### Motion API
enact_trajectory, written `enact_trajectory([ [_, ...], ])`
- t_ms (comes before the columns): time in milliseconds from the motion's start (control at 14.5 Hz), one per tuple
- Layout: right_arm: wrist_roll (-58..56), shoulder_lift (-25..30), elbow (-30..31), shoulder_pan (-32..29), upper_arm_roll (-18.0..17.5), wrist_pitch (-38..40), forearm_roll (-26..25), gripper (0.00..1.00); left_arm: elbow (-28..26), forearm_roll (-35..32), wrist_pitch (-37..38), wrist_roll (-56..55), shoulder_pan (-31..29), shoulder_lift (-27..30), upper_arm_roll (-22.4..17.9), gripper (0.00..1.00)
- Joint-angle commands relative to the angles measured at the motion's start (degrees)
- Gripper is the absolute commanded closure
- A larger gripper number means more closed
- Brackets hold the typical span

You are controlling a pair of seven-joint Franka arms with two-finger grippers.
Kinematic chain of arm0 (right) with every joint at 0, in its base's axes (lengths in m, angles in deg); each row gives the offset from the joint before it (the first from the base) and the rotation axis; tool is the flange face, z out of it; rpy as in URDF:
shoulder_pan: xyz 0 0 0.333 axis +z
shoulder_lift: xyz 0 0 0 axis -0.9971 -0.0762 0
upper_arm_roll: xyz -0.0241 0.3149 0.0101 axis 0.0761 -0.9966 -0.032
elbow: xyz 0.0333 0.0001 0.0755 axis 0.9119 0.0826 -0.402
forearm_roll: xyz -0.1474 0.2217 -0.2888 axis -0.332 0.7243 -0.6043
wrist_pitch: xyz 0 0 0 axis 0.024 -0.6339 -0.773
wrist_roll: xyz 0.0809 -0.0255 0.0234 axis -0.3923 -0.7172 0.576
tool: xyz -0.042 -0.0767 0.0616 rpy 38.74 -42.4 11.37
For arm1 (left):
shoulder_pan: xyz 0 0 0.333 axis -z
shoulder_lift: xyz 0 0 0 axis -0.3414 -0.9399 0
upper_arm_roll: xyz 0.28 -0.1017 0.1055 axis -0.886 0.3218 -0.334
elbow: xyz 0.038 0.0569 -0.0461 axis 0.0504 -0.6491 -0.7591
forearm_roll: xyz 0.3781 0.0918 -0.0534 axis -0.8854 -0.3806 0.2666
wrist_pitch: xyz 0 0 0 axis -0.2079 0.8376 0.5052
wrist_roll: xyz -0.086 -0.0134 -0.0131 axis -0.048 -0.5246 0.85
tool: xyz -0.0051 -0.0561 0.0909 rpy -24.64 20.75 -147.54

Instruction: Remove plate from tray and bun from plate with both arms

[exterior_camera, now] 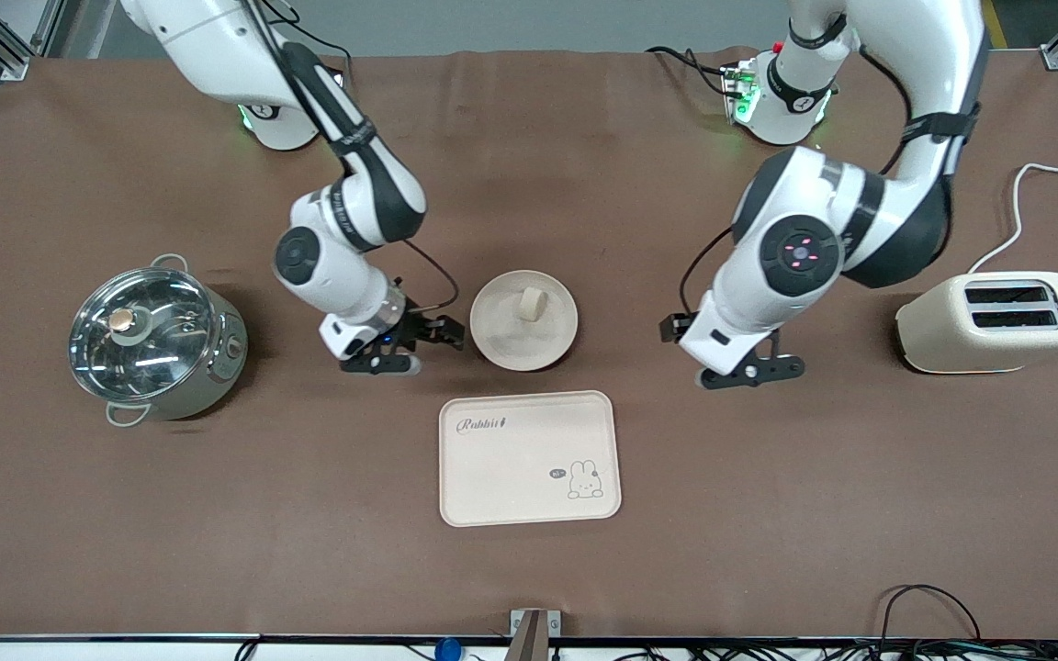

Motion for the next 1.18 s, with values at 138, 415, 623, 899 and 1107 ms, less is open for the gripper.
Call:
enact_trajectory([
  [138,-0.1,8.4,-2.8,-2.0,7.8,15.5,-8.8,0.00,-0.6,1.3,-5.9,-10.6,3.9,-3.3,0.3,0.00],
  [415,-1.2,9.6,-17.2,-2.0,18.0,38.7,-17.2,0.00,-1.9,2.3,-12.6,-17.0,7.3,-6.3,0.5,0.00],
  [623,-4.2,13.5,-20.9,-2.0,23.2,46.0,-21.1,0.00,-5.4,2.3,-21.0,-22.3,9.9,-7.6,0.4,0.00],
  [899,-13.2,18.7,-22.8,-1.9,31.5,53.5,-21.5,0.00,-7.9,2.3,-28.5,-28.5,13.8,-9.9,0.4,0.00],
  [1107,-16.2,21.6,-27.2,-1.9,33.9,60.1,-26.4,0.00,-7.8,2.3,-30.6,-34.3,17.2,-11.4,0.4,0.01],
])
